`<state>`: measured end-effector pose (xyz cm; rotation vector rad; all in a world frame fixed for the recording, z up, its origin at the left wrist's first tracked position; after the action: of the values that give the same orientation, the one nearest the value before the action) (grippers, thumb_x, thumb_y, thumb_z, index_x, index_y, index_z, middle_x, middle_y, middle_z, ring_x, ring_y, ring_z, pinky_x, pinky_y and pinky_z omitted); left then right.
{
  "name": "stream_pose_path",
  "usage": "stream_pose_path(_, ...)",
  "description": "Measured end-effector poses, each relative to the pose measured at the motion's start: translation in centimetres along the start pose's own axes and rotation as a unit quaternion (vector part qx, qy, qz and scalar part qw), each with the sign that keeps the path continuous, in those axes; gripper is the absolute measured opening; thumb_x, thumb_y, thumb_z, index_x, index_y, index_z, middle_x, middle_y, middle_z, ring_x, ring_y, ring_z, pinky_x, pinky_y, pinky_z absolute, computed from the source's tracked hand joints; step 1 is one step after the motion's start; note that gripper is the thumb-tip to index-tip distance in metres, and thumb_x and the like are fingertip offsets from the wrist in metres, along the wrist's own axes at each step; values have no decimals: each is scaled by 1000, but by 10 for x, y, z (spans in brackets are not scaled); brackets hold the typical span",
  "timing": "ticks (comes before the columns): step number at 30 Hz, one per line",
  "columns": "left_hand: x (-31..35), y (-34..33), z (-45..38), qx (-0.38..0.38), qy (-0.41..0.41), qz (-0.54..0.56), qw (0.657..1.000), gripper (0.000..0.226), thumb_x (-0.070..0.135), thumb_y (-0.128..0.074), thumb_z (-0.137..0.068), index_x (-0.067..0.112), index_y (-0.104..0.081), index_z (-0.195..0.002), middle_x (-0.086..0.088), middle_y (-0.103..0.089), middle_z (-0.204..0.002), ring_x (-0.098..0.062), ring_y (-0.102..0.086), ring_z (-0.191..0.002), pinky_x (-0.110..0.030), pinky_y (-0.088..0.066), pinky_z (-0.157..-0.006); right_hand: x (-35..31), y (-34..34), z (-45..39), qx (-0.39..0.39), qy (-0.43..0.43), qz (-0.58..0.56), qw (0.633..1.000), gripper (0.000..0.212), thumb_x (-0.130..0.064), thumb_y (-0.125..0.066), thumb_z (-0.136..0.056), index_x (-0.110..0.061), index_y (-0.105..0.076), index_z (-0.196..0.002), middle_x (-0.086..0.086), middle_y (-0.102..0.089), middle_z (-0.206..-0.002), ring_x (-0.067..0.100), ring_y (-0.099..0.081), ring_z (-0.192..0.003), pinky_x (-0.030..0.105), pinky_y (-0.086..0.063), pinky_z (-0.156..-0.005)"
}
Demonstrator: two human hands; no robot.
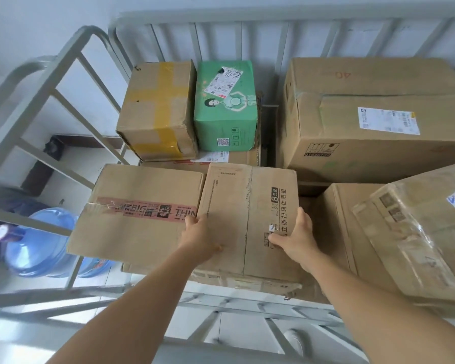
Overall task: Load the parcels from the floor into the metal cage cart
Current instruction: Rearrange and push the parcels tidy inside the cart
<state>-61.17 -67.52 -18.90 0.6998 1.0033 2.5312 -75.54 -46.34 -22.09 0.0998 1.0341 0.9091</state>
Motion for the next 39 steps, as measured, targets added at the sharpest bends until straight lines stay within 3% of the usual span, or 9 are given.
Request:
stream_pose_path(6, 23, -17, -18, -24, -76, -77, 994, 85, 25, -77, -79, 14, -28, -147, -9, -22, -149, -27, -39, -127, -36, -39, -108, 9, -27, -11, -26, -9, 42, 999, 120, -18, -84, -72, -19, 2, -156, 3, -8, -155, 21, -26, -139, 39, -26, -118)
stream_pose_path(10, 36, -29, -23, -18, -134, -259, 956, 96, 36, -77, -78, 14, -18, -150, -12, -6, -158, -36, -13, -142, -46, -21, -115, 0, -54, -14, -82, 12, 144, 986, 119, -18, -78, -80, -23, 15, -155, -1, 5, -160, 24, -25, -143, 42, -31, -116)
stream_pose_path(15, -2, -10, -30, 37, -45, -308, 950, 119, 44, -77, -75, 20, 9, -152, -19, 24, -156, -42, 20, -143, -60, 0, -114, 0, -64, -17, -81, -8, 178, 981, 116, -13, -72, -85, -26, 22, -153, 5, -10, -158, 26, -37, -136, 39, -42, -104)
stream_pose_path(19, -40, 17, -32, 44, 14, -272, 961, 110, 32, -70, -82, 23, 14, -152, -19, 27, -154, -43, 21, -143, -65, -12, -113, 15, -65, -17, -57, -105, 61, 991, 111, 1, -66, -86, -28, 16, -154, 6, -33, -153, 26, -48, -127, 39, -46, -97)
stream_pose_path(23, -38, 14, -31, 5, -49, -314, 948, 106, 41, -71, -80, 24, 3, -154, -12, 21, -158, -42, 19, -144, -64, -11, -113, 26, -67, -18, -73, -172, 6, 982, 76, 2, -66, -85, -17, -25, -146, 8, -52, -139, 26, -51, -116, 43, -44, -100)
stream_pose_path(28, -5, -23, -27, -85, -163, -320, 930, 108, 47, -74, -77, 24, -4, -154, -10, 10, -161, -36, 16, -146, -58, -5, -115, 34, -60, -11, -132, -218, -34, 967, 98, -7, -67, -90, -32, 2, -156, 4, -35, -155, 33, -35, -139, 61, -30, -107)
stream_pose_path(33, 6, -40, -25, -131, -189, -318, 920, 113, 44, -76, -76, 23, 2, -155, -9, 11, -161, -34, 11, -147, -54, -9, -117, 35, -76, -20, -116, -216, -46, 968, 88, -8, -61, -94, -33, -4, -156, 4, -37, -154, 33, -37, -138, 61, -31, -107)
stream_pose_path(35, 8, -47, -27, -144, -188, -306, 922, 114, 41, -77, -76, 22, 4, -155, -8, 11, -162, -32, 8, -148, -52, -11, -117, 39, -83, -25, -99, -200, -31, 974, 74, -12, -52, -99, -36, -10, -155, 3, -43, -150, 33, -44, -131, 55, -41, -99)
stream_pose_path(39, 0, -57, -37, -153, -186, -311, 919, 114, 42, -76, -77, 22, 5, -154, -4, 11, -162, -29, 7, -148, -51, -11, -119, 47, -82, -34, -86, -165, 55, 981, 70, -7, -39, -101, -38, -8, -155, 2, -45, -148, 26, -57, -99, 32, -50, -59)
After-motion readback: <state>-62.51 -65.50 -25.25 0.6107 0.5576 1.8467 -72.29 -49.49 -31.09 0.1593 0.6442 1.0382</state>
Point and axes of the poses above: each hand's wrist, its own z-axis away from the middle knuckle, its own y-axis out of the back of the hand, x = y × z, the point moved 9 cm from there along -z, towards the middle knuckle
